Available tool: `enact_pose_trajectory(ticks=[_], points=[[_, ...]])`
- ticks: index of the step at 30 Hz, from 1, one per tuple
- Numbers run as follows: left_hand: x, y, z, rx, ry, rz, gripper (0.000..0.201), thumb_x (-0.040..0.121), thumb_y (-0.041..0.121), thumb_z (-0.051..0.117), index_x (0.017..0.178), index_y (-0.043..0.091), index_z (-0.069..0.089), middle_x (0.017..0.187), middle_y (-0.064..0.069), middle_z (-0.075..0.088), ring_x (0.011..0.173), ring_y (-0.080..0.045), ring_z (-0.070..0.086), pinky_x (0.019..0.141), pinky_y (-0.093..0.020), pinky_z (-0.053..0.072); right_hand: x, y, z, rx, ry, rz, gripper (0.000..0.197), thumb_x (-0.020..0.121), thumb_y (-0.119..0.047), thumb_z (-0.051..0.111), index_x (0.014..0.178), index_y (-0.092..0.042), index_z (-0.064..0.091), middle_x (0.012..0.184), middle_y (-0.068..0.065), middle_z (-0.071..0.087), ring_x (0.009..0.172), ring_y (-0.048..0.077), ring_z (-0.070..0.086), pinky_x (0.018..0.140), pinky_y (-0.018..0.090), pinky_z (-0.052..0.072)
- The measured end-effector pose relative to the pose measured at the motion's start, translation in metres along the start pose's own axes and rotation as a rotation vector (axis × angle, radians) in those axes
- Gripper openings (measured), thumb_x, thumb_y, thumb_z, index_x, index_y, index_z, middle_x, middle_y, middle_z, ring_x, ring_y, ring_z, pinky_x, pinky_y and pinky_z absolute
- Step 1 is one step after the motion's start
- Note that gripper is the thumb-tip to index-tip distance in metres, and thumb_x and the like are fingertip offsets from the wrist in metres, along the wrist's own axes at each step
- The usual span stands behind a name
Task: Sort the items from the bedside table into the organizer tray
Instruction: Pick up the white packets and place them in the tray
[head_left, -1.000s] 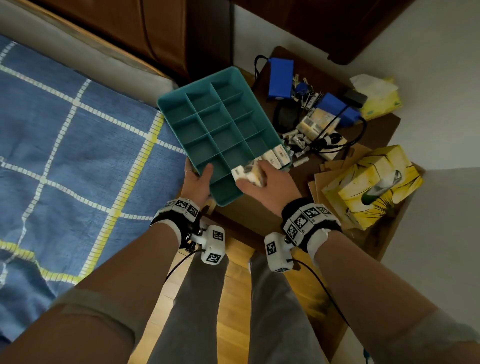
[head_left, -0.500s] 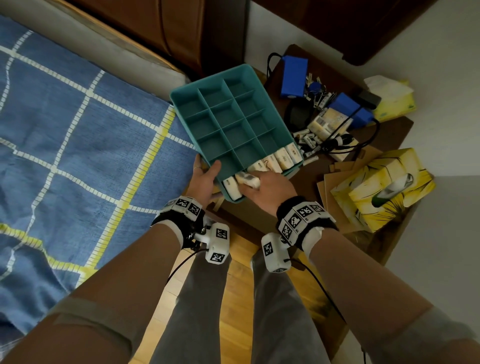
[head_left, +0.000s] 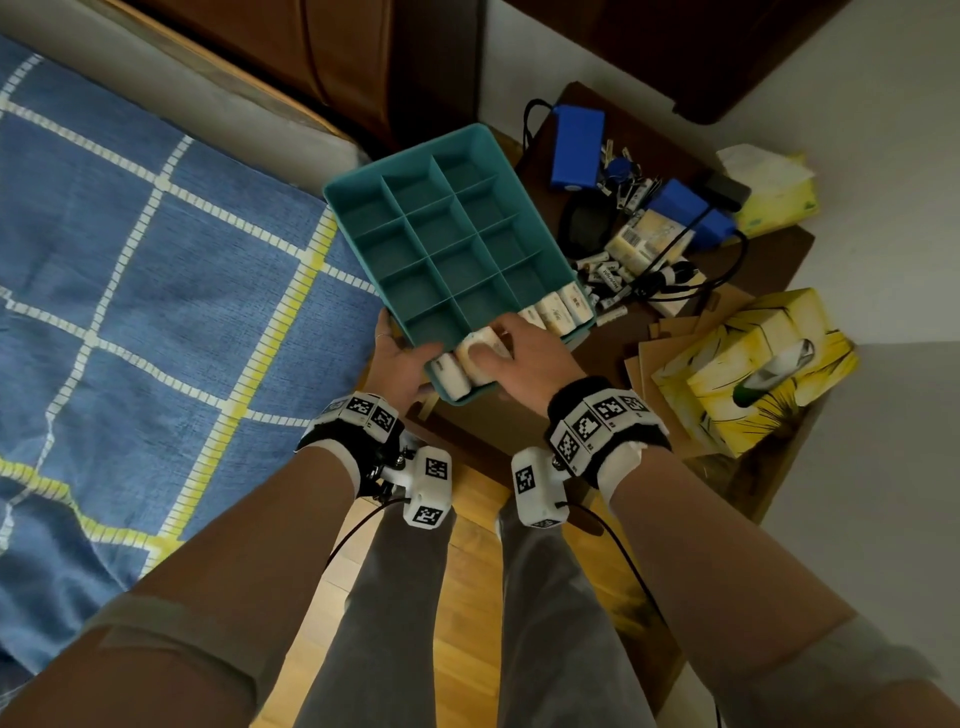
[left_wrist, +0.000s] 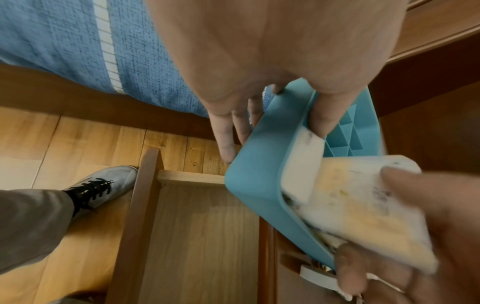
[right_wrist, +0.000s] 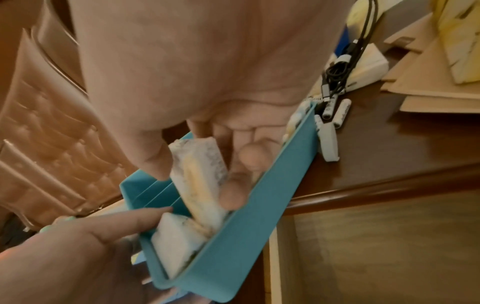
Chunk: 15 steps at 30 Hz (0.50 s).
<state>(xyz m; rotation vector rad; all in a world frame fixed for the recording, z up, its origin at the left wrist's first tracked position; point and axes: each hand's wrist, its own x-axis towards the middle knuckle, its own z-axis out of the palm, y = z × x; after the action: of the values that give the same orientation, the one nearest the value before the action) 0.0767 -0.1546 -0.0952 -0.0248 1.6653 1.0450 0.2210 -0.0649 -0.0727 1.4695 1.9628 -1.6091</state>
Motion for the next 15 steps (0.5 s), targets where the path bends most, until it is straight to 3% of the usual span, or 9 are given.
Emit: enact_pose_trajectory(ticks=[2,5,8,10,12,15], points=[[0.002,0.001,0.001,-0.001,0.026,-0.019,0.064,0.093,0.002,0.056,0.146,0.03,0.032,0.112,0.011,0.062,0.094,-0.01,0.064,0.052,-0.026,0.057,-0.002,0.006,-0.006,-0.066,0.026,-0.056,0.045,0.091,-0.045,0.062,0.123,-0.013,0.057,0.106,0.006,0.064,0.08,0.016,0.067,0.066,0.03,0.056],[0.002,0.0,0.004,0.013,0.043,-0.025,0.065,0.094,0.006,0.055,0.147,0.033,0.029,0.122,0.006,0.06,0.094,-0.009,0.062,0.053,-0.028,0.056,0.002,0.008,-0.006,-0.391,0.089,-0.129,0.047,0.089,-0.054,0.061,0.113,-0.013,0.064,0.107,0.006,0.066,0.098,0.023,0.061,0.07,0.028,0.037],[0.002,-0.003,0.006,0.021,0.05,-0.014,0.066,0.093,0.005,0.056,0.146,0.035,0.03,0.117,0.008,0.061,0.094,-0.01,0.063,0.056,-0.03,0.057,0.007,-0.001,0.004,-0.576,0.114,-0.119,0.037,0.089,-0.056,0.058,0.091,-0.019,0.061,0.089,0.002,0.063,0.092,0.026,0.064,0.066,0.029,0.042],[0.004,-0.004,0.007,0.028,0.059,-0.007,0.064,0.094,0.005,0.056,0.146,0.033,0.031,0.116,0.007,0.062,0.092,-0.01,0.064,0.054,-0.028,0.058,0.01,-0.003,0.009,-0.561,0.103,-0.115,0.045,0.087,-0.062,0.054,0.099,-0.019,0.065,0.097,0.002,0.068,0.093,0.024,0.065,0.072,0.033,0.051],[0.006,-0.003,0.007,0.023,0.07,-0.014,0.062,0.095,0.006,0.055,0.146,0.032,0.031,0.12,0.004,0.061,0.093,-0.011,0.063,0.054,-0.028,0.058,0.01,-0.001,0.005,-0.378,0.058,-0.098,0.053,0.085,-0.067,0.052,0.111,-0.023,0.067,0.104,-0.003,0.07,0.095,0.017,0.064,0.082,0.034,0.054],[0.008,-0.001,0.007,0.0,0.112,-0.054,0.053,0.098,0.023,0.051,0.146,0.034,0.031,0.127,0.001,0.057,0.1,-0.015,0.061,0.06,-0.032,0.058,0.006,0.008,-0.007,-0.251,0.053,-0.125,0.04,0.081,-0.064,0.062,0.105,-0.033,0.067,0.096,-0.017,0.069,0.09,0.003,0.063,0.08,0.027,0.053]])
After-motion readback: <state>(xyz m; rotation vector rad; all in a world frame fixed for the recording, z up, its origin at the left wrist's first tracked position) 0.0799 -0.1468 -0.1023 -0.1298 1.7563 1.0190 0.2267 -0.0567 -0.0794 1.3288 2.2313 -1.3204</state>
